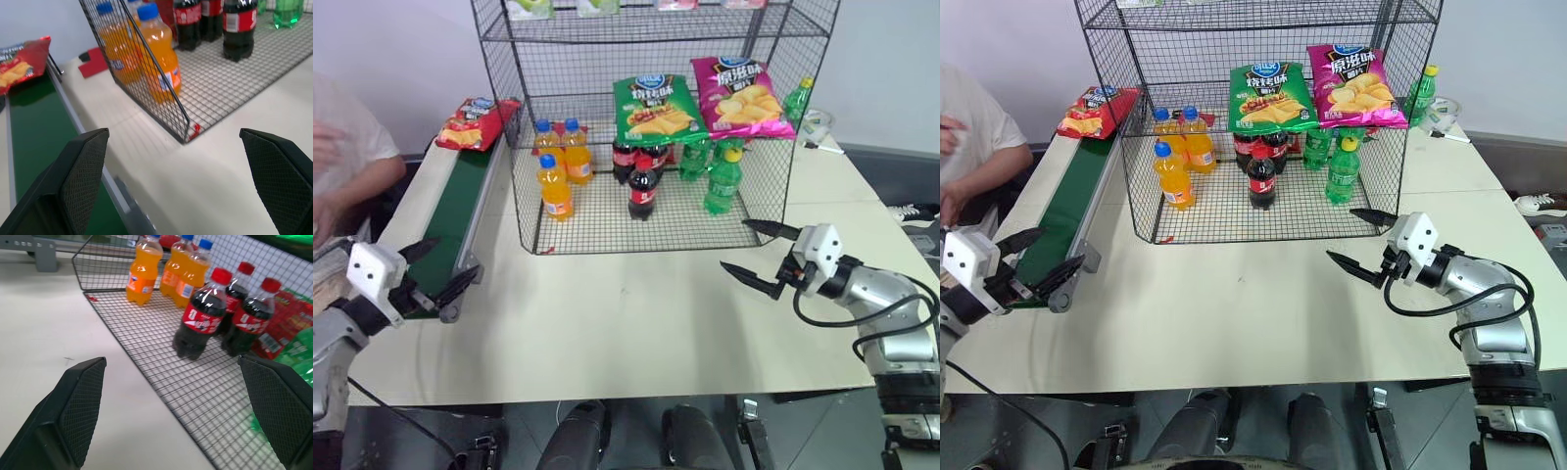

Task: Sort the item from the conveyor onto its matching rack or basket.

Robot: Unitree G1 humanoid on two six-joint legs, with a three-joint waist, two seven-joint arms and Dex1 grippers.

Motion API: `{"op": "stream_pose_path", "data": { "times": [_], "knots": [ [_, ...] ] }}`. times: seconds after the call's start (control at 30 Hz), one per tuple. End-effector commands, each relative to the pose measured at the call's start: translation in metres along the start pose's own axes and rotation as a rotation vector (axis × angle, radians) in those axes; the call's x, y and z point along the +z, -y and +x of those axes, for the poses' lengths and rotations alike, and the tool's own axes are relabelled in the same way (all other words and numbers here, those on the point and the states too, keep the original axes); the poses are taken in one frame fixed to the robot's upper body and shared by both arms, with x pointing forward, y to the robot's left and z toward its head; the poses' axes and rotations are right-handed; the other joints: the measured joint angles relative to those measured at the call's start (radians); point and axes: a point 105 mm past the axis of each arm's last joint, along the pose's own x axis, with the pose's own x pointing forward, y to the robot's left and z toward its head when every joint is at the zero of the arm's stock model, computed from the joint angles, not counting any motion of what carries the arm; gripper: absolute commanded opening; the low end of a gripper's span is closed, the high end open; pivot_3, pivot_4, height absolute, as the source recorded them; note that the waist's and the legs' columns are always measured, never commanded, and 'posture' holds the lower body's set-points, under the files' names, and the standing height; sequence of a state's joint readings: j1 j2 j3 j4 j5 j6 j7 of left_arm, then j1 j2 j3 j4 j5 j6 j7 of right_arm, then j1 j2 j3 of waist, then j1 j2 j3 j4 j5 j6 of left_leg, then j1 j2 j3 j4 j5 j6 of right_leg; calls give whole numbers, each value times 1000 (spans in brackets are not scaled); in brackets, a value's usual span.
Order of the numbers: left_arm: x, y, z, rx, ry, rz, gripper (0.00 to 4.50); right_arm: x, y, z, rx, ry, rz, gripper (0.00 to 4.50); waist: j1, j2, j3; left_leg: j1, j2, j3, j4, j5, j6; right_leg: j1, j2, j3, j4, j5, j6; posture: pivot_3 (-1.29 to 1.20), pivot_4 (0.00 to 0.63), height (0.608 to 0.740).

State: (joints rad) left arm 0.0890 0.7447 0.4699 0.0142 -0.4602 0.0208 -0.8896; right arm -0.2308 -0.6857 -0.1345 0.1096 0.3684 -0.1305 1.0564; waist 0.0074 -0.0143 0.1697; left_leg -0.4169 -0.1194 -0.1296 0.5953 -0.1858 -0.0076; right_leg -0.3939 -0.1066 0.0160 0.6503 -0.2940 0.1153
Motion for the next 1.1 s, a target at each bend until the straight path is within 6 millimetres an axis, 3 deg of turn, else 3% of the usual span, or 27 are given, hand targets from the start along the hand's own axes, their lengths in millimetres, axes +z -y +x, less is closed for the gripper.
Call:
{"op": "stream_pose_path", "data": {
  "times": [0.03,0.37,0.6,0.73,0.9,1.1],
  "knots": [
    [15,-9,-7,52,34,80,4465,15,-1,6,8,57,-20,4500,1,0,0,0,0,0,0,0,0,0,0,0,0,0,0,0,150,740],
    [9,-18,-20,115,15,191,4465,20,-5,15,35,85,-17,4500,2,0,0,-1,0,0,0,-1,-1,-1,0,0,-1,0,0,0,150,740],
    [11,-22,-30,126,-7,610,4465,27,-40,15,221,92,112,4500,4,0,0,-4,0,0,0,-1,-1,-3,0,0,-1,0,0,0,150,740],
    [-5,-6,-48,71,-52,836,4465,24,-56,22,273,89,112,4500,0,0,0,-5,0,1,0,-1,-1,-4,0,0,-2,0,-1,0,150,740],
    [-23,13,-67,11,-99,1003,4465,25,-55,26,254,94,134,4500,1,0,0,-7,0,2,-1,-2,-1,-8,0,0,-2,0,0,0,150,740],
    [-23,3,-91,132,-150,1100,4465,24,-60,31,279,94,139,4500,5,-1,-1,-7,0,1,-1,-2,-1,-10,0,-1,-2,1,0,0,150,740]
  ]
}}
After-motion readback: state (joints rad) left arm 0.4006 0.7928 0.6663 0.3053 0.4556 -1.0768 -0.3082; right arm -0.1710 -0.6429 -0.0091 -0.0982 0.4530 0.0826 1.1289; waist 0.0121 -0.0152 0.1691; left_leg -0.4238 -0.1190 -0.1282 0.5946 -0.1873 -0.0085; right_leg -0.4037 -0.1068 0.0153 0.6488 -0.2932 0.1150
